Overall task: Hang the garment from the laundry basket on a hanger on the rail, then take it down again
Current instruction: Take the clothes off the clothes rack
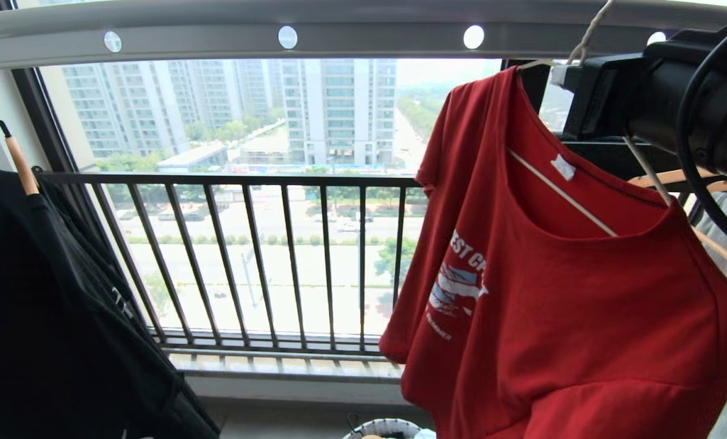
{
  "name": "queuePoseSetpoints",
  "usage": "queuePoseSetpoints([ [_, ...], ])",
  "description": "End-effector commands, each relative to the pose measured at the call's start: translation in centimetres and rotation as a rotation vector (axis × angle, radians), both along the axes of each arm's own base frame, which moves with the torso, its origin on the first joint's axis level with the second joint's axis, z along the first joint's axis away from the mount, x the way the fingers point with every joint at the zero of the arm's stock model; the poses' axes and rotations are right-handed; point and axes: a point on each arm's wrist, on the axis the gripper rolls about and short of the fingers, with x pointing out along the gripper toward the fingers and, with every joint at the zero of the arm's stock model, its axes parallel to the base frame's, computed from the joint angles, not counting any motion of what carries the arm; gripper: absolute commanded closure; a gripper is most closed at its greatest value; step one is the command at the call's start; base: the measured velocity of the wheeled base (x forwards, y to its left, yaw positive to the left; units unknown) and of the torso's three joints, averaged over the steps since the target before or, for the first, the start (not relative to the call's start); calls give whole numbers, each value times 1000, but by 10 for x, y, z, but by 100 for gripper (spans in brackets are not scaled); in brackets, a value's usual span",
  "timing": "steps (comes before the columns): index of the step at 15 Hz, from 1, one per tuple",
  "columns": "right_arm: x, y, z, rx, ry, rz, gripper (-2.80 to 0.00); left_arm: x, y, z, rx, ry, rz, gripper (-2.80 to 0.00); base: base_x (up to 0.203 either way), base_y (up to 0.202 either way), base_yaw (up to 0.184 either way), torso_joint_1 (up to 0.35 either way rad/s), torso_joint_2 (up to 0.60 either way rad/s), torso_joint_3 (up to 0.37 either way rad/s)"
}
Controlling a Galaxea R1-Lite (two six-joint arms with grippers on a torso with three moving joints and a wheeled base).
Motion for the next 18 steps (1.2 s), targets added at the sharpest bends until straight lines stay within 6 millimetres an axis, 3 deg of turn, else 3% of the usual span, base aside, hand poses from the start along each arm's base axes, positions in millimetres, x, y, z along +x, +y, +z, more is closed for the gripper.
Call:
queuePoseSetpoints([
  [1,-29,-10,-20,-30,33,61,0,0,0,0,-1,1,-1,0,0,0,0,0,0,0],
  [6,-50,-12,-81,-155,174,430,0,0,0,0,-1,1,1,0,0,0,0,0,0,0],
  [8,-48,-11,-89,-170,195,587,0,0,0,0,-1,1,0,0,0,0,0,0,0,0],
  [12,-9,-4,-102,-176,249,652,0,0,0,0,-1,1,1,0,0,0,0,0,0,0],
  [18,17,3,-121,-174,310,694,0,0,0,0,-1,1,0,0,0,0,0,0,0,0],
])
